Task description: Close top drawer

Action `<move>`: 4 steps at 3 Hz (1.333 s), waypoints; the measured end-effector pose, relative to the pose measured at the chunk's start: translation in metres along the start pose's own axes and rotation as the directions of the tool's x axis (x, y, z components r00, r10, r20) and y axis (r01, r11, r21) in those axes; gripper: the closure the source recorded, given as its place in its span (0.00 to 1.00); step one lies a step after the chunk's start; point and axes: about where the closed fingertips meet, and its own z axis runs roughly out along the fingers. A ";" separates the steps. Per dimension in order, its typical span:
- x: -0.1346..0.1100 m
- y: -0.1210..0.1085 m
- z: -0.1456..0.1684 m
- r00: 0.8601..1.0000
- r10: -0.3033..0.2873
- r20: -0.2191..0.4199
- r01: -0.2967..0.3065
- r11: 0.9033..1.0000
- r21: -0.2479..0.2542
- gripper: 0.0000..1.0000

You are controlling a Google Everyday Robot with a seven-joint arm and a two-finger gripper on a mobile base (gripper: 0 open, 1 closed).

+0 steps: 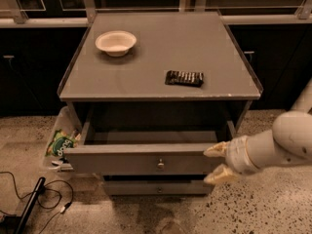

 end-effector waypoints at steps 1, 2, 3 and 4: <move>0.008 -0.053 0.009 0.999 -0.014 -0.029 0.015 1.000 0.020 0.65; 0.013 -0.067 0.013 0.999 -0.016 -0.041 0.017 0.999 0.029 0.88; 0.013 -0.067 0.013 0.999 -0.016 -0.041 0.017 0.999 0.028 0.86; 0.013 -0.067 0.013 0.999 -0.016 -0.041 0.017 0.999 0.028 0.62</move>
Offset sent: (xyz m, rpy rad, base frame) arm 0.1661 -0.0486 -0.0528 -0.0973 -0.0274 -0.0554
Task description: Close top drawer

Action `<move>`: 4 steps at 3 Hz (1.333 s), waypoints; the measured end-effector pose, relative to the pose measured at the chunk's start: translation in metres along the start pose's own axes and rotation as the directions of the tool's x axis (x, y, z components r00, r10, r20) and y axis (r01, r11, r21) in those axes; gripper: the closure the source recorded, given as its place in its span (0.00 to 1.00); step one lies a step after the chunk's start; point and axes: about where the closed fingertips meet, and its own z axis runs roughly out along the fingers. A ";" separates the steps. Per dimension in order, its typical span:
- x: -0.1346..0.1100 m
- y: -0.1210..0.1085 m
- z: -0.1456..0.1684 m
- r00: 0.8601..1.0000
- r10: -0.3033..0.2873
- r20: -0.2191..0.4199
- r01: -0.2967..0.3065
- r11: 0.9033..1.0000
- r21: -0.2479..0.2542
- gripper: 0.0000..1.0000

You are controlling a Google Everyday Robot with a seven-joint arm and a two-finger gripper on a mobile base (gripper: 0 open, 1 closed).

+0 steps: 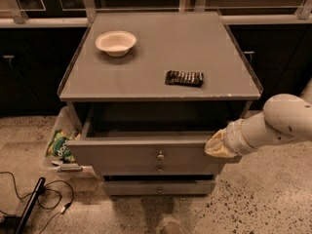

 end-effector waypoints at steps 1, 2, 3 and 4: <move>0.000 0.000 0.000 1.000 0.000 0.000 0.000 1.000 0.000 0.39; -0.001 -0.002 0.006 1.000 0.000 0.002 0.000 1.000 -0.004 0.16; -0.001 -0.002 0.006 1.000 0.001 0.002 -0.001 1.000 -0.002 0.00; -0.001 -0.002 0.006 1.000 0.001 0.002 -0.001 1.000 -0.002 0.00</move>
Offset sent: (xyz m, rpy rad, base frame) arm 0.0105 0.0052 -0.0090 0.0046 0.0057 -0.0002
